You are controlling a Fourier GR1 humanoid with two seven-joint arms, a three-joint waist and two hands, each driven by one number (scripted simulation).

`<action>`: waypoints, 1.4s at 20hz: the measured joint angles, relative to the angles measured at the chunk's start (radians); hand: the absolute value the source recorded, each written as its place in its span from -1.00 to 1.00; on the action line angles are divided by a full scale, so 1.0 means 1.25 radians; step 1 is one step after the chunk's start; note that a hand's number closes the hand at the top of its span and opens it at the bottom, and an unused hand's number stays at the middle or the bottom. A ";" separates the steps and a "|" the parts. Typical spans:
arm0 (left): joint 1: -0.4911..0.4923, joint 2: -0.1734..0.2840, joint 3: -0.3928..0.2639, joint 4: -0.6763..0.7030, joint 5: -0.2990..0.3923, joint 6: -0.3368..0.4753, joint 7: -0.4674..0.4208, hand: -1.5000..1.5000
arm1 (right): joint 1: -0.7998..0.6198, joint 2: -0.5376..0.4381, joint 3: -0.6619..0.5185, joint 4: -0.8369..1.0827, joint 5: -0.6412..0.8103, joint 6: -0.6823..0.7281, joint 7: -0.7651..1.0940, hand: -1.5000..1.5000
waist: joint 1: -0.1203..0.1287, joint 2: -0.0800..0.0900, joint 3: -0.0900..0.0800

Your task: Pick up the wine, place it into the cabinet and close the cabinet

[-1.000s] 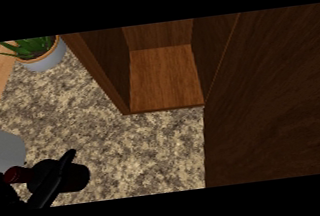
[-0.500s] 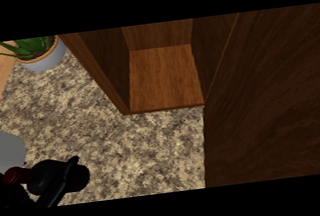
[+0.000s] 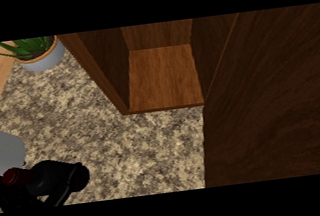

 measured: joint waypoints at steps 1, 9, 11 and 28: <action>0.000 -0.001 -0.004 0.014 0.016 -0.002 -0.022 -1.00 | -0.007 0.004 0.007 0.001 0.001 -0.006 0.007 -1.00 | 0.001 0.000 0.000; -0.028 -0.003 0.023 0.125 0.078 -0.062 -0.101 -1.00 | -0.015 0.011 0.015 -0.003 0.003 -0.004 0.021 -1.00 | -0.001 0.000 0.000; -0.037 -0.003 0.024 0.142 0.090 -0.073 -0.111 -1.00 | -0.022 0.017 0.026 -0.003 0.007 -0.011 0.027 -1.00 | -0.001 0.001 0.000; -0.133 0.006 0.039 0.289 0.176 -0.192 -0.220 1.00 | -0.042 0.012 -0.001 -0.004 0.012 -0.001 0.051 -1.00 | -0.003 0.000 0.001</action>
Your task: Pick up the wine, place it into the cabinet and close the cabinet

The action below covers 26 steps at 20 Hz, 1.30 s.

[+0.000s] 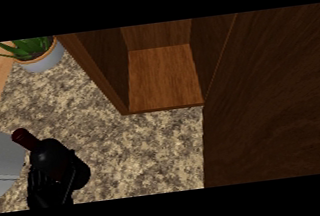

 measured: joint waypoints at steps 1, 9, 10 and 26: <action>-0.007 0.006 0.000 0.010 -0.004 -0.008 -0.001 1.00 | 0.007 0.000 -0.005 0.000 -0.001 0.006 -0.005 -1.00 | -0.001 0.000 0.000; -0.056 0.084 -0.061 0.067 -0.095 -0.043 0.019 1.00 | 0.002 0.013 -0.007 0.009 -0.003 0.015 -0.020 -1.00 | -0.007 0.000 0.001; -0.061 0.105 -0.082 0.070 -0.109 -0.076 0.027 1.00 | -0.005 0.014 -0.005 0.011 -0.002 0.014 -0.019 -1.00 | -0.009 0.000 0.001; -0.081 0.260 -0.148 -0.013 -0.181 -0.376 -0.014 1.00 | 0.000 0.025 -0.004 0.009 -0.003 0.015 -0.011 -1.00 | 0.002 -0.001 0.000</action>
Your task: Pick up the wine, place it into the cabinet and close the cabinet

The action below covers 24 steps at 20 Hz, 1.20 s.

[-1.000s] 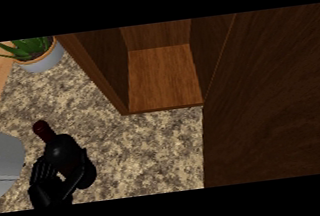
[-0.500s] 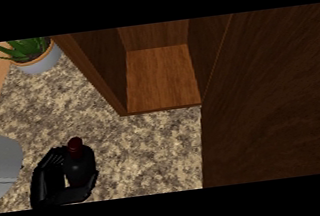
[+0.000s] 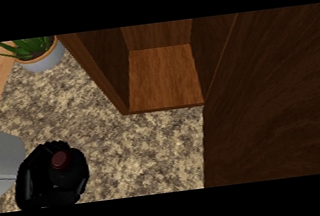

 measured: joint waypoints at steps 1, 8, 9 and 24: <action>0.008 0.001 0.000 -0.018 0.005 -0.011 0.005 1.00 | -0.003 -0.001 -0.003 0.000 -0.001 0.000 0.004 -1.00 | 0.001 0.000 0.000; 0.022 -0.001 -0.029 -0.215 0.016 0.013 0.150 1.00 | -0.015 0.004 0.004 -0.001 0.000 -0.009 0.022 -1.00 | 0.002 0.000 0.000; 0.012 -0.008 -0.037 -0.237 0.007 0.031 0.174 1.00 | -0.013 0.008 0.008 -0.001 0.001 -0.009 0.017 -1.00 | 0.002 0.000 0.000; -0.130 -0.109 -0.167 -0.455 -0.115 0.212 0.501 1.00 | 0.017 0.010 -0.008 -0.001 -0.002 0.014 -0.004 -1.00 | -0.005 0.000 0.000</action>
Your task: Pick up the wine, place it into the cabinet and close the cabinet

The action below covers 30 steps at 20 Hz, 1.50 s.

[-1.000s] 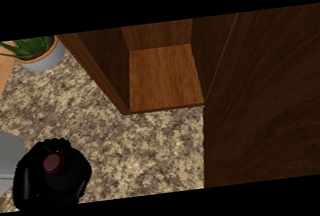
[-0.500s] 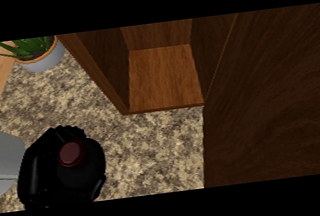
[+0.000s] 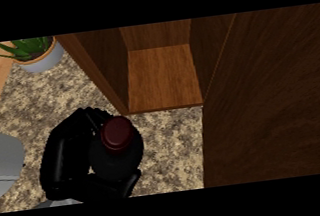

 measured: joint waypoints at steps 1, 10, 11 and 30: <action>-0.023 -0.015 -0.011 -0.005 -0.014 0.020 0.025 1.00 | 0.002 -0.003 -0.011 0.000 -0.002 0.005 -0.004 -1.00 | -0.001 0.000 0.000; -0.166 -0.130 -0.057 0.034 -0.120 0.125 0.140 1.00 | 0.009 0.004 -0.015 0.009 -0.005 0.018 -0.023 -1.00 | 0.000 0.001 0.000; -0.179 -0.136 -0.058 0.050 -0.124 0.134 0.137 1.00 | 0.004 0.003 -0.017 0.006 -0.007 0.014 -0.012 -1.00 | -0.001 0.001 0.000; -0.362 -0.159 -0.092 0.257 -0.128 0.306 0.102 1.00 | 0.000 -0.007 -0.027 -0.002 -0.019 0.027 0.014 -1.00 | -0.005 0.001 -0.001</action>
